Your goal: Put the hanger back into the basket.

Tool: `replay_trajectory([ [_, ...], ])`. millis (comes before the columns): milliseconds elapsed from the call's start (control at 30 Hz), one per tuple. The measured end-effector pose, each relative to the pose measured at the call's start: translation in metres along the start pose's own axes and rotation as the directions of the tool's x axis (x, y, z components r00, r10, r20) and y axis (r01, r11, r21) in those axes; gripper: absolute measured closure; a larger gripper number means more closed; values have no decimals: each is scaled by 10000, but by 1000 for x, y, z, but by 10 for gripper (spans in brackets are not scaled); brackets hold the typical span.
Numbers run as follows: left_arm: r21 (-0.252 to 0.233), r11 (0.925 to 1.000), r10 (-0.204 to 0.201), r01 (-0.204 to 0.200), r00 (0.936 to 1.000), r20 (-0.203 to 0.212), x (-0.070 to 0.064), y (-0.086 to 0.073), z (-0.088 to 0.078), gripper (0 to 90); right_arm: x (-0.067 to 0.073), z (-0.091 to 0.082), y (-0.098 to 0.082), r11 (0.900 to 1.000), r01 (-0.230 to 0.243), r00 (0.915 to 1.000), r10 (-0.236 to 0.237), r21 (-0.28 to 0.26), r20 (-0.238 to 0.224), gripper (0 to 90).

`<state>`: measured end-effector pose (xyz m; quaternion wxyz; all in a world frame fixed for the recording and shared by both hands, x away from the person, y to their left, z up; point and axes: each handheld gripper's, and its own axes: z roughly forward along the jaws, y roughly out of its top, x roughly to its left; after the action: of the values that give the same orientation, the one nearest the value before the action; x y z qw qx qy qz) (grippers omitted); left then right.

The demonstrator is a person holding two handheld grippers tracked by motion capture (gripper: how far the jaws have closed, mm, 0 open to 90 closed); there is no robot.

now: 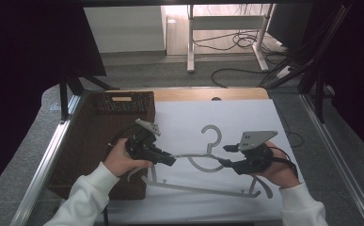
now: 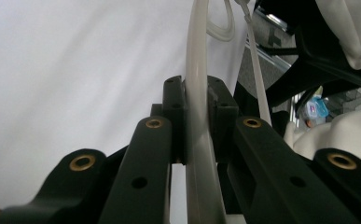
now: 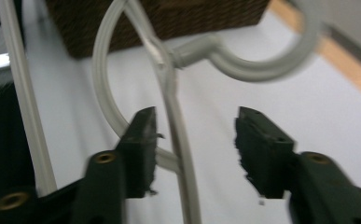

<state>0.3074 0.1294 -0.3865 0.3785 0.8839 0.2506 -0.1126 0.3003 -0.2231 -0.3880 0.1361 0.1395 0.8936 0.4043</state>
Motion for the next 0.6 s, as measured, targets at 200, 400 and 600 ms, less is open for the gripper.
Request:
replay_trajectory([
  [200,-487,9988,-115,74,9963,-846,0,-7,-16,811,7,-31,0,9920,-679,9973,705,-1062,207,353],
  [400,-1054,9943,-60,-133,9835,-1806,-5,-12,-39,811,19,-41,-6,9927,-637,9973,671,-1020,304,333],
  [600,-1496,9885,-156,-201,9723,-2334,-10,-21,-64,810,24,-40,-16,9943,-707,9967,736,-795,340,332],
])
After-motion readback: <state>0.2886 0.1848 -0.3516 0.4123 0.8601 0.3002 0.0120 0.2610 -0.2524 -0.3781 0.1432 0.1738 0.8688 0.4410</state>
